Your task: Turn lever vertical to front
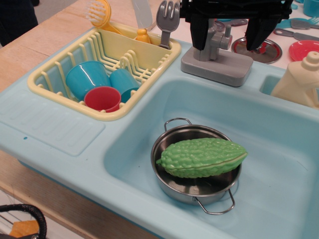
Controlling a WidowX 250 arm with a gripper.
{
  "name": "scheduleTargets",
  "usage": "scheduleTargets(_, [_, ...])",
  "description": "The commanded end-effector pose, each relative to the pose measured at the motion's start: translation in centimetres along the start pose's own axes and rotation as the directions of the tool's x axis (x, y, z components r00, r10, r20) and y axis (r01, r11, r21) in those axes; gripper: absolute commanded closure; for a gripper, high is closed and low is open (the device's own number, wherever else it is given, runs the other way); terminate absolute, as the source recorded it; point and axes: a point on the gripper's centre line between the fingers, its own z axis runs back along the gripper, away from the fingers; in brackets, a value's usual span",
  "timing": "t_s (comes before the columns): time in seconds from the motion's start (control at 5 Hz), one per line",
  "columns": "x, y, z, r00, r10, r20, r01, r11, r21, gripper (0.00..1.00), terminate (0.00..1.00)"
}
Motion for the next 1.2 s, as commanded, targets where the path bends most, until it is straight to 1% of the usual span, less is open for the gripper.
scheduleTargets(0.0, [0.0, 0.0, 0.0, 1.000, 0.000, 0.000, 0.000, 1.000, 0.000, 0.00, 0.00])
scheduleTargets(0.2, [1.4, -0.3, -0.1, 0.999, 0.023, 0.034, -0.023, 1.000, 0.002, 0.00, 0.00])
scheduleTargets(0.4, [2.4, -0.4, -0.4, 0.998, 0.015, 0.061, -0.014, 1.000, -0.007, 0.00, 0.00])
scheduleTargets(0.6, [3.2, -0.7, -0.5, 0.995, 0.008, 0.101, -0.007, 1.000, -0.015, 0.00, 0.00])
scheduleTargets(0.8, [3.7, -1.0, -0.7, 0.993, -0.007, 0.120, 0.011, 0.999, -0.032, 0.00, 0.00])
scheduleTargets(1.0, [4.2, -1.4, -1.0, 0.993, -0.025, 0.112, 0.029, 0.999, -0.039, 0.00, 0.00])
